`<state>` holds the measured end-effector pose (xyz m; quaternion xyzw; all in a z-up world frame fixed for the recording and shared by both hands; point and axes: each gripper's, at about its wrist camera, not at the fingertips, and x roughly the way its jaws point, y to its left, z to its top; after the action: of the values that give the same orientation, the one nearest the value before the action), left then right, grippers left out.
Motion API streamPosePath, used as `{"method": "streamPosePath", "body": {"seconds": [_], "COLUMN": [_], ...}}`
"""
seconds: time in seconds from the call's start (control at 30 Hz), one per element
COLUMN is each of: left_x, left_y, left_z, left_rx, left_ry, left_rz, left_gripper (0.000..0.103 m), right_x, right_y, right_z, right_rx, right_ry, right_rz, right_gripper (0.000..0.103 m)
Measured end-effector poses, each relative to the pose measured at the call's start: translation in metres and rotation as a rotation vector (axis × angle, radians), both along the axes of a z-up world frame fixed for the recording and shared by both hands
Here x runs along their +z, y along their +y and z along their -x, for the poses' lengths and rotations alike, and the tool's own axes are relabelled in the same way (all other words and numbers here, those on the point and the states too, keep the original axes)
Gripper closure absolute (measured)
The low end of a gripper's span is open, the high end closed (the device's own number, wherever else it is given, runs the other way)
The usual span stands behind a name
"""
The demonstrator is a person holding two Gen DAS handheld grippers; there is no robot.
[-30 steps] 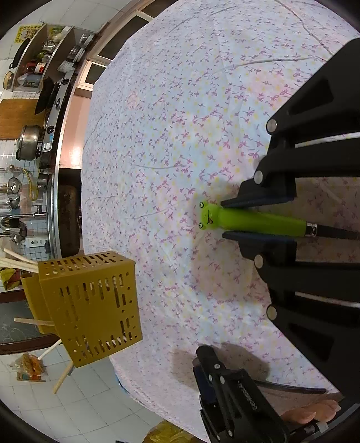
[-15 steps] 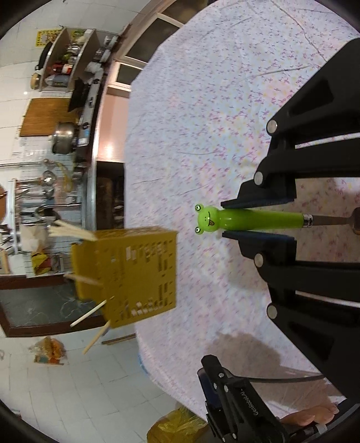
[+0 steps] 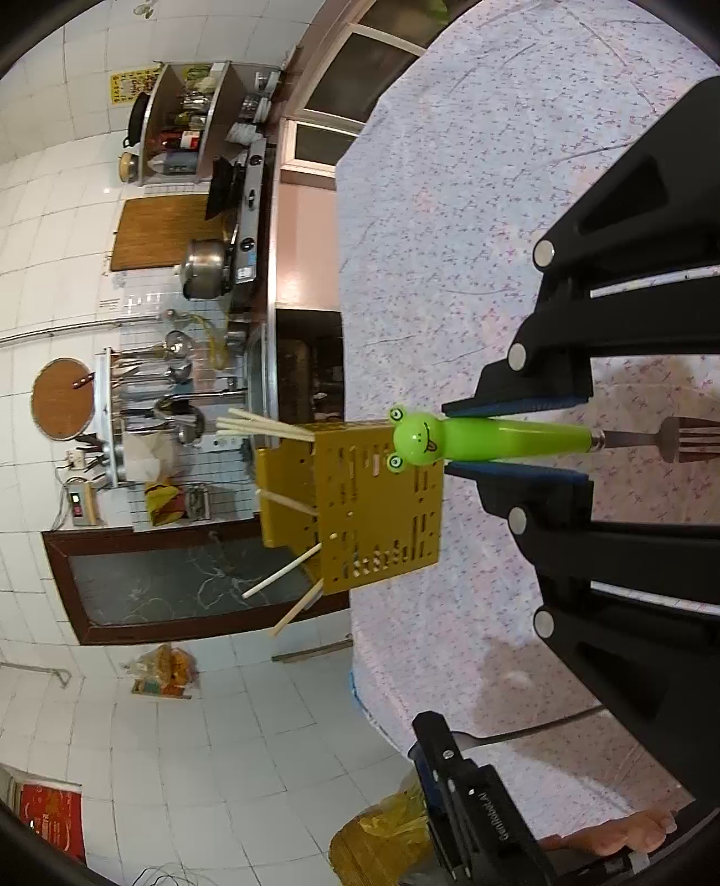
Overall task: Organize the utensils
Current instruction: 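Lift the grey spoon and green fork and carry both over the yellow holder, then lower both utensils into the holder and open both grippers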
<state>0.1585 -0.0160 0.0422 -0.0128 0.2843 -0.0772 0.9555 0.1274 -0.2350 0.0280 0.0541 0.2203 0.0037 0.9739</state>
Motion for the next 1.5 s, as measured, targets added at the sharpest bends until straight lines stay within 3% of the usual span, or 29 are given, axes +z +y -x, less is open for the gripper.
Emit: {"method": "streamPosePath", "body": {"seconds": [0.33,0.77,1.07,1.2,1.37,1.5], "left_x": [0.018,0.068,0.136,0.154,0.154,0.137], "left_y": [0.007,-0.002,-0.015,-0.023,-0.039,-0.055], "left_z": [0.007,-0.008,-0.057,-0.087,-0.130,-0.164], "left_rx": [-0.019,-0.051,-0.061,-0.056,-0.046,-0.044], "left_ry": [-0.063,-0.163,-0.284,-0.325,-0.348,-0.362], "left_rz": [0.033,0.052,0.080,0.105,0.099,0.070], "left_gripper": [0.068,0.068,0.068,0.068,0.068,0.068], "right_x": [0.012,0.065,0.129,0.151,0.150,0.133], "right_y": [0.011,0.010,-0.005,-0.013,-0.016,-0.015], "right_z": [0.005,-0.009,-0.057,-0.089,-0.134,-0.165], "right_rx": [0.015,0.048,0.024,0.015,0.012,0.023], "right_ry": [-0.075,-0.207,-0.309,-0.343,-0.339,-0.316], "right_rz": [0.017,0.021,0.018,-0.007,-0.032,-0.044], "right_gripper": [0.087,0.087,0.087,0.087,0.087,0.087]}}
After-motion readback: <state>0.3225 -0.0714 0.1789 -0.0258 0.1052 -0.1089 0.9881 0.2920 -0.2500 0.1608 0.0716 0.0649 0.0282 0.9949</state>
